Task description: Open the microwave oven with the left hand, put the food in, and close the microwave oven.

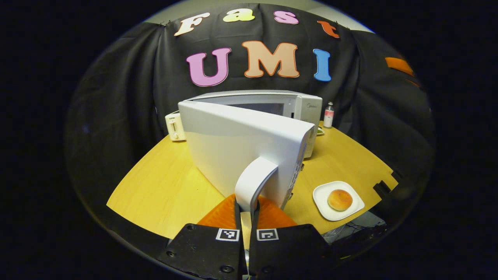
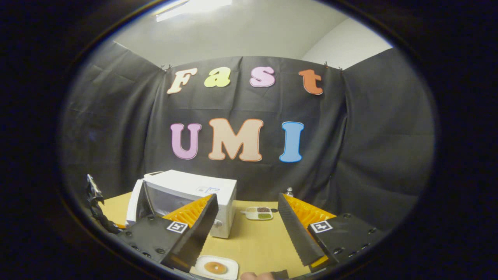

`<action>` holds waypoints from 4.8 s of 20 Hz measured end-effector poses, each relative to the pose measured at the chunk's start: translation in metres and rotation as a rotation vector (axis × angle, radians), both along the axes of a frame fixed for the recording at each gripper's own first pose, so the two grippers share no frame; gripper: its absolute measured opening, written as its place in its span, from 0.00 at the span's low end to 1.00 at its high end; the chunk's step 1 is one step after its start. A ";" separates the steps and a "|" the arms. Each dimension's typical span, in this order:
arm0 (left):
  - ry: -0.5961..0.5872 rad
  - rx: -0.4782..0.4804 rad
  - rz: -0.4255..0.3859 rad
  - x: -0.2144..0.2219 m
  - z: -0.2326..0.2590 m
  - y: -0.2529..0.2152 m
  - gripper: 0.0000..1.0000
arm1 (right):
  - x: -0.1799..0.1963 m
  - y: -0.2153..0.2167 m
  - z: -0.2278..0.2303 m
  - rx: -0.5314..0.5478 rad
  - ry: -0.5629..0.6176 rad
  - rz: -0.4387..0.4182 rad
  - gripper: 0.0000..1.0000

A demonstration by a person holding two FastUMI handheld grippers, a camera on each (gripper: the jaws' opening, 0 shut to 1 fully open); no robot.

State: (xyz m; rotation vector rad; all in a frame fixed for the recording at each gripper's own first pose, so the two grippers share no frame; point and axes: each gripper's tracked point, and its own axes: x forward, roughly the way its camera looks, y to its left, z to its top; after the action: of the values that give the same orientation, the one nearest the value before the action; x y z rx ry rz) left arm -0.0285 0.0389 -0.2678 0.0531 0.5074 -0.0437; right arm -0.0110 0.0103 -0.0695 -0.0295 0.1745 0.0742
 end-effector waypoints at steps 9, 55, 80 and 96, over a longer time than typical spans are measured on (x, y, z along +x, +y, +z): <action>0.024 -0.037 0.136 -0.036 0.001 0.096 0.01 | -0.009 0.040 -0.018 -0.017 0.030 0.044 0.97; -0.327 0.083 0.471 -0.029 0.276 0.112 0.94 | -0.071 0.080 -0.363 -0.039 0.822 0.349 0.99; -0.315 0.047 0.183 0.058 0.263 0.106 0.96 | -0.092 0.087 -0.382 -0.011 0.885 0.166 0.88; -0.361 -0.001 0.078 0.077 0.257 0.102 0.95 | -0.035 0.180 -0.334 0.491 0.884 0.134 0.65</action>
State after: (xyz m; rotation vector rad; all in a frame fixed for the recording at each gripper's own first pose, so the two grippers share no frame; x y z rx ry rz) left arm 0.0482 0.1408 -0.0109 0.0389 0.1479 0.0422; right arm -0.0462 0.1906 -0.4032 0.4895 1.0337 0.2607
